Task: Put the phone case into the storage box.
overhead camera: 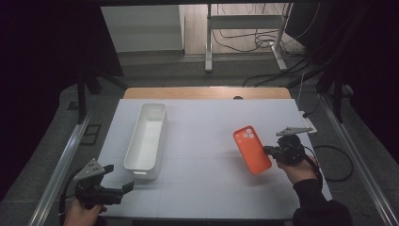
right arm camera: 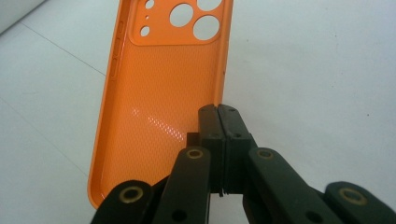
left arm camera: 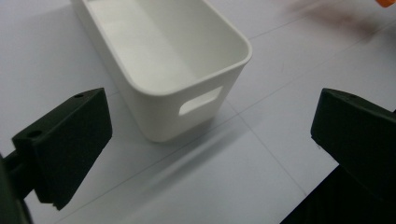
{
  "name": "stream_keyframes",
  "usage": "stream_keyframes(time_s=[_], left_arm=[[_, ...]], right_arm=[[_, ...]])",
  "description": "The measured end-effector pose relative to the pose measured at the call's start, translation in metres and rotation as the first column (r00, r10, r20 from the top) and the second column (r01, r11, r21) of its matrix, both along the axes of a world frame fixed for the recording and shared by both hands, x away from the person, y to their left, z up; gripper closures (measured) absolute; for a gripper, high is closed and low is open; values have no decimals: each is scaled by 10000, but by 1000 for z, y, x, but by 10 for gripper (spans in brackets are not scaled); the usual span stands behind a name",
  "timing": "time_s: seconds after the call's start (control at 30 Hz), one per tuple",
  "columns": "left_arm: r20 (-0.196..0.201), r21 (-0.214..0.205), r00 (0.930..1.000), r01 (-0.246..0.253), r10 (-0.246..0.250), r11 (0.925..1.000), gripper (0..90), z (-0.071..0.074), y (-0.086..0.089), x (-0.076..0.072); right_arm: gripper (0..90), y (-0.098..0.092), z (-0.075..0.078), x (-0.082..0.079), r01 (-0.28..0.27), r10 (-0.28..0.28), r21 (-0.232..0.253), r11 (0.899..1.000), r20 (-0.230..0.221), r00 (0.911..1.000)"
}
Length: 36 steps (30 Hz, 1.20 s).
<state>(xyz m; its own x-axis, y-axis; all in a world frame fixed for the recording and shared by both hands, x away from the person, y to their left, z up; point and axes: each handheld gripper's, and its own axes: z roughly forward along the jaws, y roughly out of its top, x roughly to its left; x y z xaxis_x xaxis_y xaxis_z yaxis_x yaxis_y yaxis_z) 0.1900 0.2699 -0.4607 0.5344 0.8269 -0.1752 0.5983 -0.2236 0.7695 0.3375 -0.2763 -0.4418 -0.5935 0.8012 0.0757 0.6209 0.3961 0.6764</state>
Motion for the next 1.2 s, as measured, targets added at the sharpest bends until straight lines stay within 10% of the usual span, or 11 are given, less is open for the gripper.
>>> stream_keyframes(time_s=[1.2], left_arm=[[-208,-1207,9891,1424,-1459,9824,0,19,-45,60]], right_arm=[[894,18,15,-11,-446,396,677,9967,737,9965]])
